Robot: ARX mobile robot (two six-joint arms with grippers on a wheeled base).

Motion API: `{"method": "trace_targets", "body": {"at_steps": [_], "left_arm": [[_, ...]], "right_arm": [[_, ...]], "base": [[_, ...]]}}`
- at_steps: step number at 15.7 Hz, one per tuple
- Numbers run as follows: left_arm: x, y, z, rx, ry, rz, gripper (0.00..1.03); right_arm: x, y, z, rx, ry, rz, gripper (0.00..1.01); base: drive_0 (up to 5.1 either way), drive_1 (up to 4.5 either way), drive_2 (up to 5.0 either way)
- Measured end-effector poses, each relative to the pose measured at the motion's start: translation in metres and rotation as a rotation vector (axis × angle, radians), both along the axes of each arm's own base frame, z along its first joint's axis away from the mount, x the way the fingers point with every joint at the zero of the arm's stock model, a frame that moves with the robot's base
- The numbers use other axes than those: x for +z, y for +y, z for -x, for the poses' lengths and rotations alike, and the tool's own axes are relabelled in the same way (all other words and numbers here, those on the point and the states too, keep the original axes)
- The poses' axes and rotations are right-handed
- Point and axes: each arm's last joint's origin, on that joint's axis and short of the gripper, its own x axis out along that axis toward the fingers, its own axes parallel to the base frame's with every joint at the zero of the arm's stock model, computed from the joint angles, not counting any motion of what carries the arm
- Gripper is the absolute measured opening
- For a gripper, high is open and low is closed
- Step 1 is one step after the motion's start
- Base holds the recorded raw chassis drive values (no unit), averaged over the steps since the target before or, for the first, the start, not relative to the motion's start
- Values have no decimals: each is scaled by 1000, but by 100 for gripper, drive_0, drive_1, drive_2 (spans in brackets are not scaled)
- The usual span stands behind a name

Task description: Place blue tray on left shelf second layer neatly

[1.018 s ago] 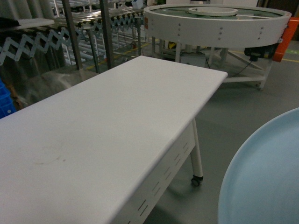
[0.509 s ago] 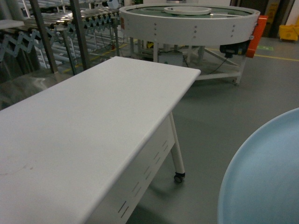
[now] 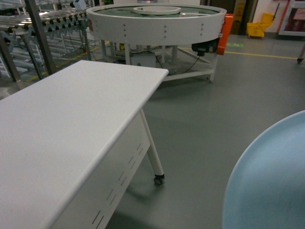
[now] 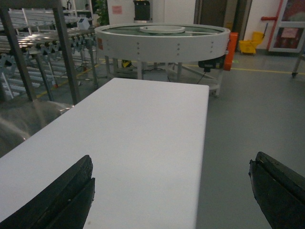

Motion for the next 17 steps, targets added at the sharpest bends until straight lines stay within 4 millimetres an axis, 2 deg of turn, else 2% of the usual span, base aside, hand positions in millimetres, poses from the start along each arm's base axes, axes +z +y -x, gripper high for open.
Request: {"method": "trace_targets", "body": {"at_steps": [17], "left_arm": [[0,0,0,0,0,0,98]], "right_arm": [[0,0,0,0,0,0,2]], "base": [[-153,-153,-153]]}}
